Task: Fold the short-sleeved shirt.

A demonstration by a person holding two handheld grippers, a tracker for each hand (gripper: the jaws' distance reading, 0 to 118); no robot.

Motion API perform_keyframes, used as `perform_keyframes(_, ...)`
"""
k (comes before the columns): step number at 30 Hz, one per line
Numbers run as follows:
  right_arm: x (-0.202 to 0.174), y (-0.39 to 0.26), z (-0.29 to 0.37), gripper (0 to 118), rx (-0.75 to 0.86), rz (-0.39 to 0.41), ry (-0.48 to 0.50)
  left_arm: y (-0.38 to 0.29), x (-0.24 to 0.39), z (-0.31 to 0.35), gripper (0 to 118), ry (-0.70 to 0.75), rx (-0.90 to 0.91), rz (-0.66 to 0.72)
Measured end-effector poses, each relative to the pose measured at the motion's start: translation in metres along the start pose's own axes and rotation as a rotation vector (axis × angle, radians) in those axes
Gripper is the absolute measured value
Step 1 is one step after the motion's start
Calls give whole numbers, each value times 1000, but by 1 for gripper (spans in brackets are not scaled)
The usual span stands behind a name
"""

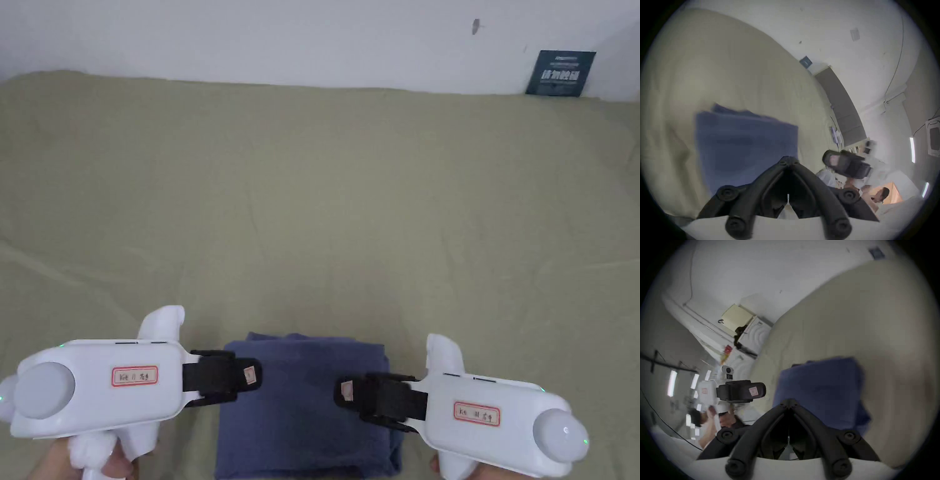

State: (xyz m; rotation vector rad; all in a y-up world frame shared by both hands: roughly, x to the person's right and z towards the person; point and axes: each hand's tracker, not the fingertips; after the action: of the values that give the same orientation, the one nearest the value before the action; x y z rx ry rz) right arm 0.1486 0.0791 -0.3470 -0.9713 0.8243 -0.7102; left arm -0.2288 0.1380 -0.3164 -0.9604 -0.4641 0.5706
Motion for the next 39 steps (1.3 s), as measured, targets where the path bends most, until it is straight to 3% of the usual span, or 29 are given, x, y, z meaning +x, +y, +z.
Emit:
perform_keyframes(5,48,12,-38,0,-115,-134,7,4,-50,11,0,48,-35,75)
perform_keyframes(7,69,13,-42,0,-144,-238,84,4,-63,6,0,44,-70,88)
perform_keyframes(10,87,15,-43,0,-138,-317,132,5,-76,-9,4,-23,-107,139)
perform_keyframes(12,88,15,-42,0,-138,-305,129,6,-83,-18,30,-117,-113,186)
perform_keyframes(14,89,15,-43,0,-145,-304,140,8,-86,-26,83,-212,-99,200)
perform_keyframes(15,89,15,-43,0,-150,-313,150,9,-88,-30,95,-254,-104,209)
perform_keyframes(16,88,15,-43,0,-154,-319,156,6,-82,-35,95,-275,-110,227)
perform_keyframes(17,87,15,-43,0,-155,-319,158,5,-80,-42,118,-284,-120,239)
perform_keyframes(20,88,14,-43,0,-156,-316,161,5,-95,-61,113,-290,-154,282)
perform_keyframes(22,89,14,-43,0,-156,-320,167,0,-97,-75,106,-362,-194,286)
perform_keyframes(25,92,14,-42,0,-154,-327,172,-2,-83,-83,92,-326,-185,286)
perform_keyframes(26,91,14,-42,0,-152,-327,169,-1,-83,-83,71,-310,-176,291)
perform_keyframes(27,88,15,-41,0,-149,-325,160,0,-85,-84,40,-253,-166,298)
perform_keyframes(28,84,16,-40,0,-147,-303,131,0,-84,-83,27,-186,-167,279)
perform_keyframes(29,72,18,-36,0,-134,-241,48,-2,-88,-85,27,-144,-174,274)
perform_keyframes(30,58,19,-31,0,-119,-151,-27,-3,-90,-85,27,-229,-186,321)
perform_keyframes(31,40,20,-24,0,-102,-41,-94,-1,-87,-82,27,-222,-175,317)
perform_keyframes(35,-51,-7,8,0,199,576,-668,0,-70,-73,27,-174,-178,245)
perform_keyframes(36,-68,-18,16,0,354,661,-799,2,-68,-72,27,-172,-178,240)
perform_keyframes(37,-83,-27,27,0,512,717,-869,3,-66,-70,27,-167,-179,235)
perform_keyframes(39,-101,-33,45,0,692,756,-897,5,-60,-68,27,-153,-185,215)
